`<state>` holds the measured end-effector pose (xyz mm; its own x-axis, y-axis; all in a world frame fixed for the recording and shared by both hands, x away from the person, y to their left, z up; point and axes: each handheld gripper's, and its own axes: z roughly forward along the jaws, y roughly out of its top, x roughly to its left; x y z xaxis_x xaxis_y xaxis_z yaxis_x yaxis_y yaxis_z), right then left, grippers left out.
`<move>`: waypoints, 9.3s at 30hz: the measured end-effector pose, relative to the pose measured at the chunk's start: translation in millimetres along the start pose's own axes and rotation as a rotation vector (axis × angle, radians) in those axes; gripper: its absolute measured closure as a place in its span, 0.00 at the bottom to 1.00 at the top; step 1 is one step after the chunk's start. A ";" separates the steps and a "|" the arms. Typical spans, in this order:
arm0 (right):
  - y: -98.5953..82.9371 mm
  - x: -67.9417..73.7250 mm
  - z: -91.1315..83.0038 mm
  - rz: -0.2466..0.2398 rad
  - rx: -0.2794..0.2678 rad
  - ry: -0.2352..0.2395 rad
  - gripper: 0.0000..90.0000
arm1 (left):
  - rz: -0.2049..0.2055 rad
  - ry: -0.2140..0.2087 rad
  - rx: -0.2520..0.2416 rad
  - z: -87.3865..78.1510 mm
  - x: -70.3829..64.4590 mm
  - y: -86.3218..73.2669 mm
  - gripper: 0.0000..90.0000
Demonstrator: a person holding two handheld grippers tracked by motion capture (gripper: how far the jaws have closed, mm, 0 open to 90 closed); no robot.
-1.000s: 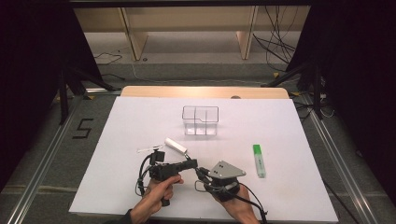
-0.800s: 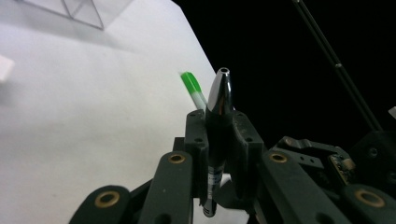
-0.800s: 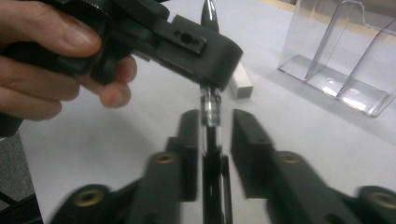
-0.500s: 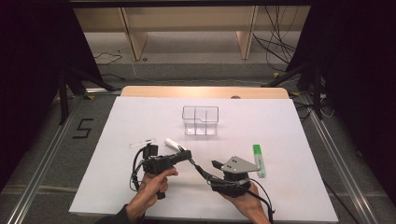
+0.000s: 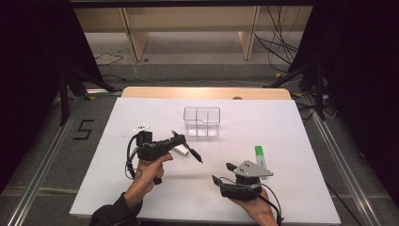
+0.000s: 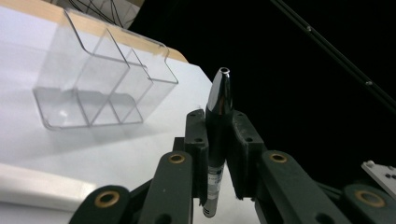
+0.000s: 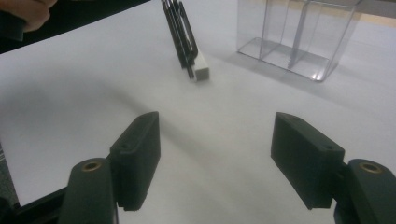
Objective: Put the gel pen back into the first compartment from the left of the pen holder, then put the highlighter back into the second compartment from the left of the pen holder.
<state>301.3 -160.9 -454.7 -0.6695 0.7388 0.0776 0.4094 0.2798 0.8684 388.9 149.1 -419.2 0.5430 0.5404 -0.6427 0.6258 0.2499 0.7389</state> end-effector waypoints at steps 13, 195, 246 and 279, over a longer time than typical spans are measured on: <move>-5.1 -7.0 -7.8 0.026 -0.002 -0.023 0.31 | 0.037 0.034 -0.038 5.6 4.3 24.6 0.88; 9.6 -101.2 -25.1 0.257 0.168 -0.311 0.27 | 0.420 0.171 0.142 -27.1 8.5 -47.1 0.21; 19.9 -143.7 30.0 0.252 0.535 -0.365 0.58 | 0.492 0.188 0.169 -41.9 6.4 -65.5 0.21; 29.7 -149.6 39.6 0.226 0.662 -0.330 0.75 | 0.479 0.194 0.166 -43.1 11.5 -64.0 0.21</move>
<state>438.1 -238.8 -459.9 -0.3487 0.9370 -0.0226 0.8690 0.3323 0.3667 331.0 173.9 -465.1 0.6858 0.7048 -0.1814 0.4224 -0.1825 0.8879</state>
